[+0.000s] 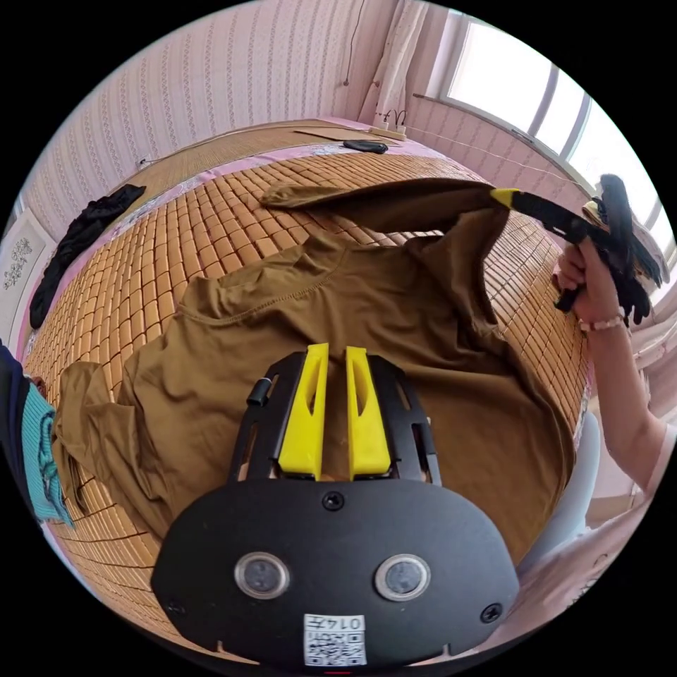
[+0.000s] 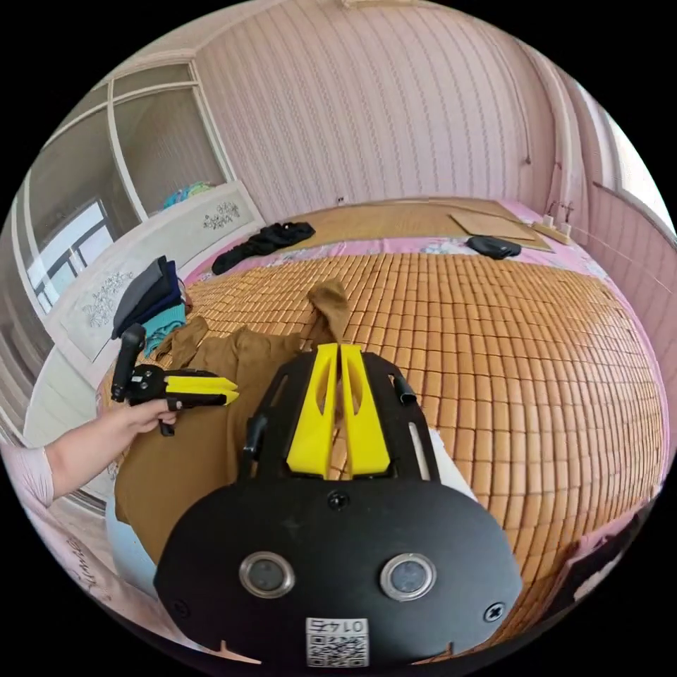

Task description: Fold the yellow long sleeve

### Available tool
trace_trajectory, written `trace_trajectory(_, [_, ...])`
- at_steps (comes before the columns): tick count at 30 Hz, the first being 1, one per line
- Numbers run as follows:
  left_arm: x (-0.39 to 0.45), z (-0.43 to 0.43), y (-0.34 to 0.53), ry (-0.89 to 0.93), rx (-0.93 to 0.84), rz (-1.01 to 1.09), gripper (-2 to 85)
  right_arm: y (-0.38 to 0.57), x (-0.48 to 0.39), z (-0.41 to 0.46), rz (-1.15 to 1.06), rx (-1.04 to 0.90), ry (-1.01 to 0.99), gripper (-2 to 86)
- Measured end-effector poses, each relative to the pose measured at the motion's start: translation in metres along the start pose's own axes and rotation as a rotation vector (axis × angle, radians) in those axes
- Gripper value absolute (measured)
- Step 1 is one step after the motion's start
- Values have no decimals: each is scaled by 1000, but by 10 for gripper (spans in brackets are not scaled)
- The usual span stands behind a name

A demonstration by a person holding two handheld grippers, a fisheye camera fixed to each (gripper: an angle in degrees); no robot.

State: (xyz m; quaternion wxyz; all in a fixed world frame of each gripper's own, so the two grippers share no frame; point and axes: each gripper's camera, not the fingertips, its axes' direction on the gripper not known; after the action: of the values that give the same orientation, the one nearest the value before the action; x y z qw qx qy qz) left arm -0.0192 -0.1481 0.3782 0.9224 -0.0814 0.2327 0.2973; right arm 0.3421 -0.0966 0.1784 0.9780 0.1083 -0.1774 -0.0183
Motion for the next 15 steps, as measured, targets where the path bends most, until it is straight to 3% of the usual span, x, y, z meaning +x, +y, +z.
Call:
trace_trajectory(3, [14,1,-2,-41,2,12,55,74,11,-76,47,-24,28,9])
trace_trajectory(8, [48,-19,-10,-29,54,50,62,150,20,-107,161,-188,112,49])
trace_trajectory(12, [88,-15,-35,-49,36,125,61,131,10,-101,33,-142,112,75])
trace_trajectory(15, [110,5,-62,-55,1,133,62,90,-2,-69,-76,-154,-66,79])
